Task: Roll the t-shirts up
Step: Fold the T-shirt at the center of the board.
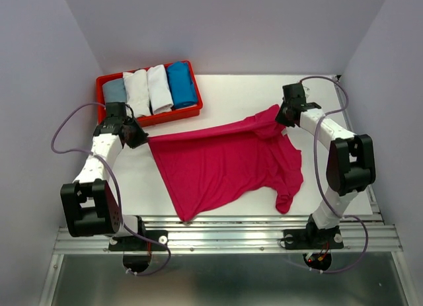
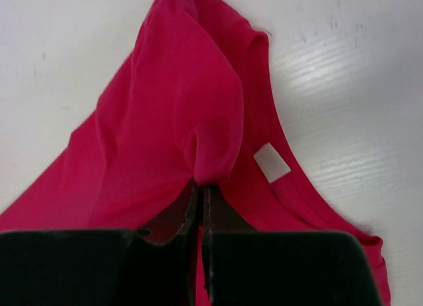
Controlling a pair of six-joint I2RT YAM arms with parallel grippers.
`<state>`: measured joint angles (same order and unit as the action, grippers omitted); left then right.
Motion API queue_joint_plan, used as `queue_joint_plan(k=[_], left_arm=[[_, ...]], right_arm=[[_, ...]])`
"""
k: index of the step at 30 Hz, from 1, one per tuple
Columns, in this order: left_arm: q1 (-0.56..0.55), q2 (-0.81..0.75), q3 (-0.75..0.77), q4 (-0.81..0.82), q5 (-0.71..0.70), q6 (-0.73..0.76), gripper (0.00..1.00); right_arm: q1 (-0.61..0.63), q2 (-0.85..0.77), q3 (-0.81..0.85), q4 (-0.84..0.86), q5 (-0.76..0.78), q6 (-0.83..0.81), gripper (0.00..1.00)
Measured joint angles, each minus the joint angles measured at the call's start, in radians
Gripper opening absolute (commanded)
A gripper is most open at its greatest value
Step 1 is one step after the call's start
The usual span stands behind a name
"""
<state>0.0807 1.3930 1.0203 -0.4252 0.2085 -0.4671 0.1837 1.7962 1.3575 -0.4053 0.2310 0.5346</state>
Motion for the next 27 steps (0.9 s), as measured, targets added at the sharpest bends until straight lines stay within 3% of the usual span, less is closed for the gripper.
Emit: queue_joint_plan(k=[27], left_arm=[[-0.023, -0.153, -0.122, -0.081, 0.024, -0.006, 0.00]], right_arm=[[0.000, -0.299, -0.341, -0.060, 0.003, 0.073, 0.01]])
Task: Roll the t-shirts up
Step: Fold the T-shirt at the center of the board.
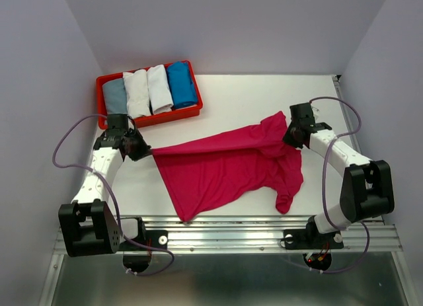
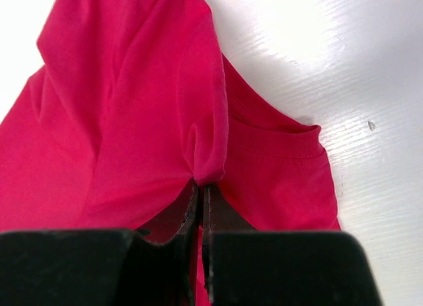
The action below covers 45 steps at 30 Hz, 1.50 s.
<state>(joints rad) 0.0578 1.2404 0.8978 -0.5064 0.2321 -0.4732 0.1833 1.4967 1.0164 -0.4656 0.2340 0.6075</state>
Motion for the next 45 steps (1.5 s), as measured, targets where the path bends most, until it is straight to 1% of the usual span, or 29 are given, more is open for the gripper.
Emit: queue_joint_plan(k=[6, 16, 18, 22, 25, 28, 29, 31, 34, 37, 40, 45], left_arm=[[-0.015, -0.037, -0.024, -0.011, 0.005, -0.014, 0.00], [-0.064, -0.097, -0.061, -0.038, 0.011, -0.041, 0.00], [-0.078, -0.106, -0.068, -0.040, 0.011, -0.043, 0.00], [-0.086, -0.095, -0.060, -0.045, 0.004, -0.043, 0.00], [-0.086, -0.043, 0.023, -0.083, -0.014, -0.040, 0.00], [-0.085, -0.003, 0.151, -0.102, -0.038, -0.031, 0.00], [-0.085, 0.006, 0.207, -0.122, -0.042, -0.027, 0.00], [-0.080, 0.023, 0.341, -0.127, -0.045, -0.013, 0.00], [-0.071, 0.024, 0.496, -0.122, -0.032, 0.003, 0.00], [-0.051, 0.022, 0.628, -0.122, 0.003, 0.018, 0.00], [-0.032, 0.000, 0.726, -0.119, 0.045, 0.024, 0.00], [-0.030, -0.076, 0.832, -0.121, 0.121, 0.029, 0.00]], right_arm=[[0.000, 0.000, -0.031, -0.001, 0.016, 0.005, 0.01], [0.000, 0.002, -0.026, -0.001, 0.061, 0.010, 0.01], [-0.001, 0.012, -0.001, -0.008, 0.076, 0.004, 0.01], [-0.007, 0.071, 0.110, -0.012, 0.087, -0.013, 0.01], [-0.007, 0.112, 0.225, -0.017, 0.087, -0.029, 0.01], [-0.010, 0.121, 0.340, -0.018, 0.084, -0.050, 0.01], [-0.011, 0.119, 0.353, -0.019, 0.084, -0.053, 0.01], [-0.018, 0.113, 0.434, -0.023, 0.085, -0.068, 0.01], [-0.024, 0.076, 0.497, -0.023, 0.093, -0.085, 0.01], [-0.025, -0.037, 0.551, -0.034, 0.116, -0.108, 0.01], [-0.025, -0.158, 0.604, -0.042, 0.149, -0.133, 0.01], [-0.025, -0.377, 0.711, -0.036, 0.225, -0.185, 0.01]])
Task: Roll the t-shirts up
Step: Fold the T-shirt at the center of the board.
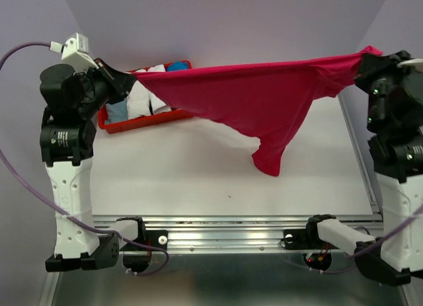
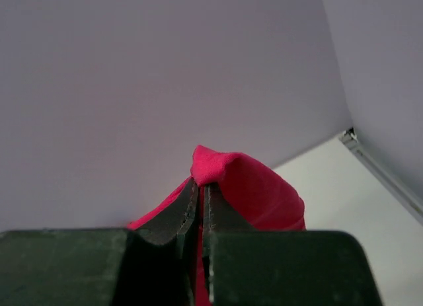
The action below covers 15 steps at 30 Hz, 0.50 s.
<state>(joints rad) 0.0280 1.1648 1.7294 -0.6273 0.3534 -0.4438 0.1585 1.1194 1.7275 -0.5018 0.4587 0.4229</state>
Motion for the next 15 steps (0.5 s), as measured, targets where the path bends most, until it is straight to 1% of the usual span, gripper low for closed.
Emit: queue_joint_plan(k=[3, 7, 13, 15], left_arm=[[0.000, -0.045, 0.051, 0.000, 0.042, 0.002, 0.00], [0.000, -0.086, 0.135, -0.013, 0.087, 0.002, 0.00], [-0.001, -0.131, 0.204, -0.010, 0.145, -0.012, 0.00], [-0.001, -0.150, 0.212, -0.005, 0.156, -0.017, 0.00]], right_arm=[[0.000, -0.102, 0.043, 0.000, 0.033, -0.026, 0.01], [0.000, -0.192, 0.127, -0.024, 0.049, -0.050, 0.01], [0.000, -0.244, 0.301, -0.075, 0.050, -0.074, 0.01], [0.000, -0.250, 0.328, -0.085, 0.054, -0.082, 0.01]])
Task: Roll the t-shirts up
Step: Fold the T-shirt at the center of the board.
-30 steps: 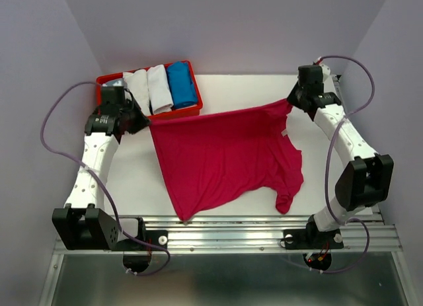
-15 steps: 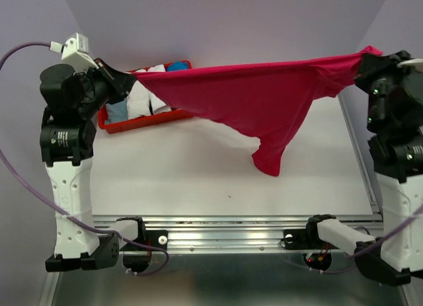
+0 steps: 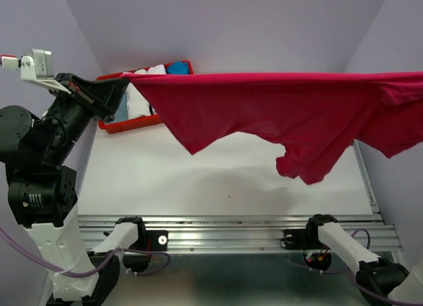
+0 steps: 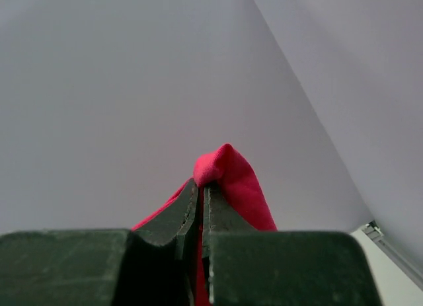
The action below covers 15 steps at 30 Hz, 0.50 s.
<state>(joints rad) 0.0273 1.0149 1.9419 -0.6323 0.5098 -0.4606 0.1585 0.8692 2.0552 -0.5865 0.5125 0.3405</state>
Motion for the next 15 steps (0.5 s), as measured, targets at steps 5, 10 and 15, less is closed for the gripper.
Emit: queue_joint_plan(k=[5, 10, 15], left_arm=[[0.000, -0.048, -0.055, 0.011, 0.005, -0.002, 0.00], [0.000, -0.046, -0.247, 0.007, -0.014, 0.015, 0.00], [-0.005, -0.012, -0.519, 0.016, -0.049, 0.023, 0.00]], right_arm=[[0.000, -0.003, -0.028, -0.023, 0.039, -0.025, 0.01], [0.000, 0.047, -0.138, -0.037, 0.070, -0.069, 0.01], [0.001, 0.177, -0.301, -0.027, 0.079, -0.111, 0.01]])
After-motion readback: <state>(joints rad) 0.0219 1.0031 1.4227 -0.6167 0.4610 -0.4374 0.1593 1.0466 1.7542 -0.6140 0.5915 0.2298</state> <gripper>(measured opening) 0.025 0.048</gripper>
